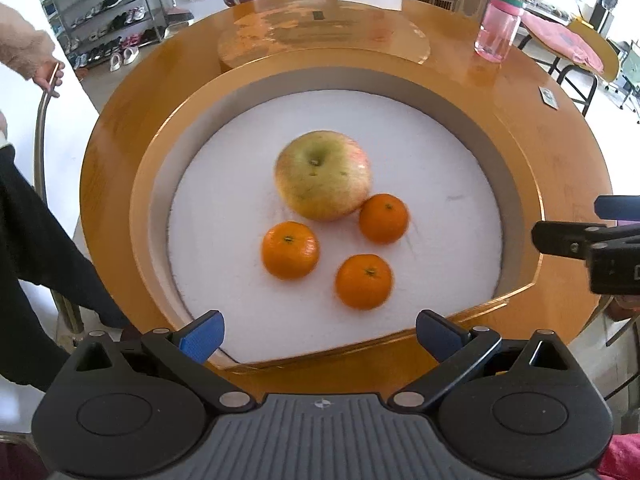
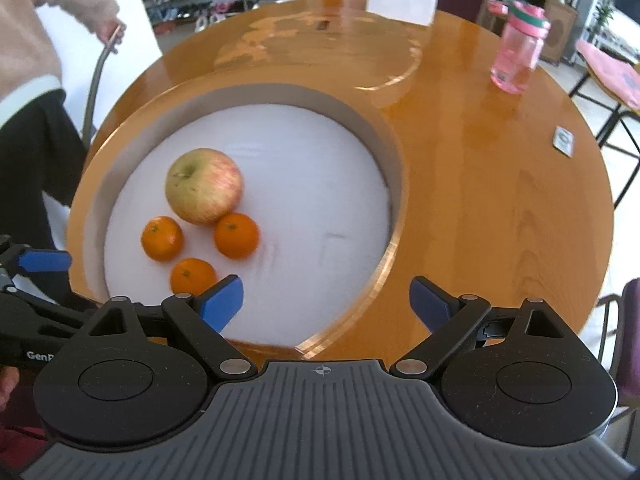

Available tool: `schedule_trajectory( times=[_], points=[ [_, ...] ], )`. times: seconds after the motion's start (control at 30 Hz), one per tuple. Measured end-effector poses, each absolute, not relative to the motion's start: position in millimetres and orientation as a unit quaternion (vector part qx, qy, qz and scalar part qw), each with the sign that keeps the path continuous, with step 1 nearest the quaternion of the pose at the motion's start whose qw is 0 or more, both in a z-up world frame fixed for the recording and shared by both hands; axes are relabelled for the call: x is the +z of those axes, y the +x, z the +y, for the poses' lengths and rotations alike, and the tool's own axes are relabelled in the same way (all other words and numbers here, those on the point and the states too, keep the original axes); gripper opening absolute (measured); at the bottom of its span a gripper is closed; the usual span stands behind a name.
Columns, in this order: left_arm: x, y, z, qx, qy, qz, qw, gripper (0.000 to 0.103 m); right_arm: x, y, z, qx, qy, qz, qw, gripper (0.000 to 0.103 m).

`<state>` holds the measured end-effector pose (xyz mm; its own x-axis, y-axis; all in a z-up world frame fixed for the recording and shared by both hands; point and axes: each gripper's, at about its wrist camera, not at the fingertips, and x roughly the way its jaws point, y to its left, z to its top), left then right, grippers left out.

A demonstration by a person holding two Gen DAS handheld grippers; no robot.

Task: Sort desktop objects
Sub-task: 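Raise the open right tool out of the gold box, then move both tools to the gold lid and close them on its rim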

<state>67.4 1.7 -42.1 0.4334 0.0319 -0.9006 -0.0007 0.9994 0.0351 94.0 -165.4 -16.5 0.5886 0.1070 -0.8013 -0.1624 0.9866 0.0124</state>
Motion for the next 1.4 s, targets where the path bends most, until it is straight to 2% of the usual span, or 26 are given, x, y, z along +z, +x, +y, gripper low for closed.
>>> schedule_trajectory(
  times=[0.3,0.57,0.97,1.27,1.4],
  points=[
    [-38.7,60.3,-34.5,0.019,0.021,0.531,0.847,0.102,-23.0,77.6,-215.0,0.077,-0.002,0.451,0.889,0.094],
    [-31.2,61.2,-67.1,0.019,0.030,0.523,0.851,0.102,-7.7,70.2,-245.0,0.099,-0.028,0.437,0.894,0.094],
    [33.1,109.8,-101.8,-0.017,-0.009,0.481,0.876,0.102,82.8,91.9,-280.7,0.107,-0.123,0.388,0.907,0.095],
    [96.6,155.1,-77.2,-0.044,-0.025,0.434,0.900,0.102,158.7,116.1,-292.9,0.112,-0.115,0.343,0.926,0.095],
    [105.2,185.2,-56.5,-0.053,-0.012,0.431,0.901,0.102,171.4,143.0,-285.9,0.100,-0.117,0.334,0.930,0.099]
  ],
)
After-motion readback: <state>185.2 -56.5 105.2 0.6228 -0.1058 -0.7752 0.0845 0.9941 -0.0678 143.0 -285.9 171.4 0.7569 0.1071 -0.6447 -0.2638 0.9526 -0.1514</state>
